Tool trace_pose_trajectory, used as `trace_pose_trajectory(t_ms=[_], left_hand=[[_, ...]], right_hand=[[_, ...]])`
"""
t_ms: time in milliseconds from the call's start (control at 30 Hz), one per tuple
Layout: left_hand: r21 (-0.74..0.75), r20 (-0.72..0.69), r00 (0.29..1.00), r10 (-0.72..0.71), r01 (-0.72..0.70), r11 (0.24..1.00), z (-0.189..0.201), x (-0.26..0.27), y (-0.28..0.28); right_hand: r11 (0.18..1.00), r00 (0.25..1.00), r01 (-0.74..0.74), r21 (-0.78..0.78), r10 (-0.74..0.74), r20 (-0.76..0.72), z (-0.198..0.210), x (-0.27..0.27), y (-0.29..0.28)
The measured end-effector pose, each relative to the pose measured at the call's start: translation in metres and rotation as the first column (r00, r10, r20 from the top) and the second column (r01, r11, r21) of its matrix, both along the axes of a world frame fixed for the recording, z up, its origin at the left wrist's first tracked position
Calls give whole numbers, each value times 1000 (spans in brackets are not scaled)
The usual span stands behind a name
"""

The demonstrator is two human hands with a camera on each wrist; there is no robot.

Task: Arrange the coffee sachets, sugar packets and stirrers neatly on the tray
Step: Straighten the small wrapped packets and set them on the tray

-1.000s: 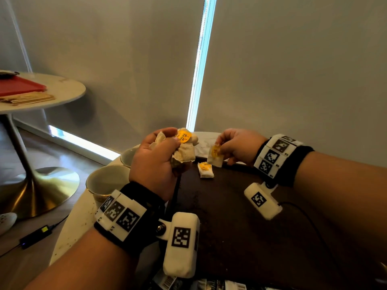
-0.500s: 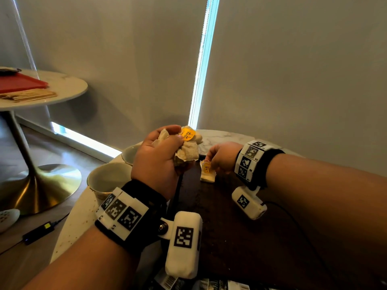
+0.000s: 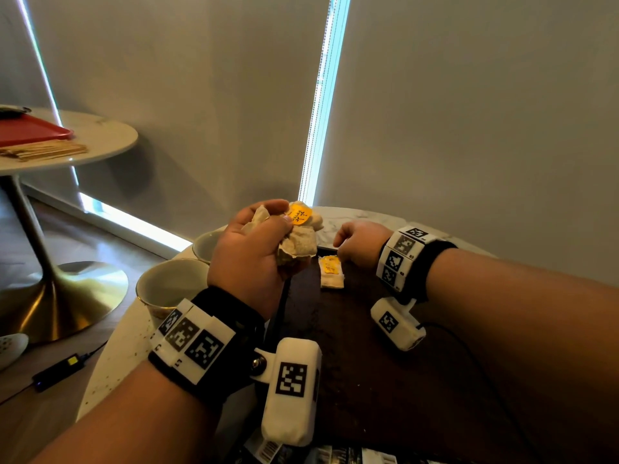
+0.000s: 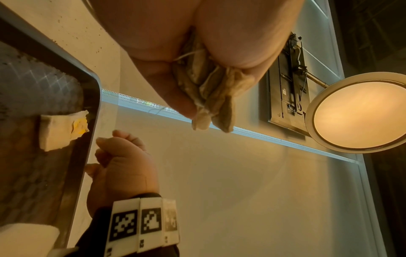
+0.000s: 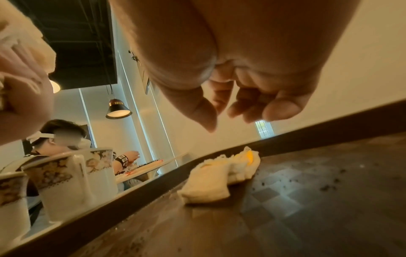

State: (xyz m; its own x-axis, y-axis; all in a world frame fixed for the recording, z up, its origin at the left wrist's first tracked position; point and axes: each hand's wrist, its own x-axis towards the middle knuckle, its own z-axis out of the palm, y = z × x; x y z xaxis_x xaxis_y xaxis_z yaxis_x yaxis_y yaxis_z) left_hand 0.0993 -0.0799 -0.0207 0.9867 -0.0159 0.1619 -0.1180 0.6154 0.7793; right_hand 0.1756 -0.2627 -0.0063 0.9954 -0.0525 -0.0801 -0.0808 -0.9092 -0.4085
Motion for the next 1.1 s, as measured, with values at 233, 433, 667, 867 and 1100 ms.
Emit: trace_pose_trajectory(t_ms=[233, 433, 667, 867, 1100], left_hand=[[29, 8, 1000, 3, -3, 1000, -2, 1, -1], [47, 5, 1000, 5, -5, 999, -6, 3, -3], [85, 9, 998, -57, 56, 995, -9, 4, -4], [145, -1, 993, -118, 117, 983, -12, 8, -6], [193, -1, 995, -101, 100, 976, -15, 9, -7]], right_hand=[[980, 947, -182, -82, 152, -282, 4, -22, -2], [969, 951, -184, -166, 133, -279, -3, -23, 3], [992, 990, -129, -4, 129, -50, 6, -19, -9], [619, 978, -193, 761, 186, 97, 40, -33, -10], [669, 922, -312, 674, 386, 44, 55, -42, 2]])
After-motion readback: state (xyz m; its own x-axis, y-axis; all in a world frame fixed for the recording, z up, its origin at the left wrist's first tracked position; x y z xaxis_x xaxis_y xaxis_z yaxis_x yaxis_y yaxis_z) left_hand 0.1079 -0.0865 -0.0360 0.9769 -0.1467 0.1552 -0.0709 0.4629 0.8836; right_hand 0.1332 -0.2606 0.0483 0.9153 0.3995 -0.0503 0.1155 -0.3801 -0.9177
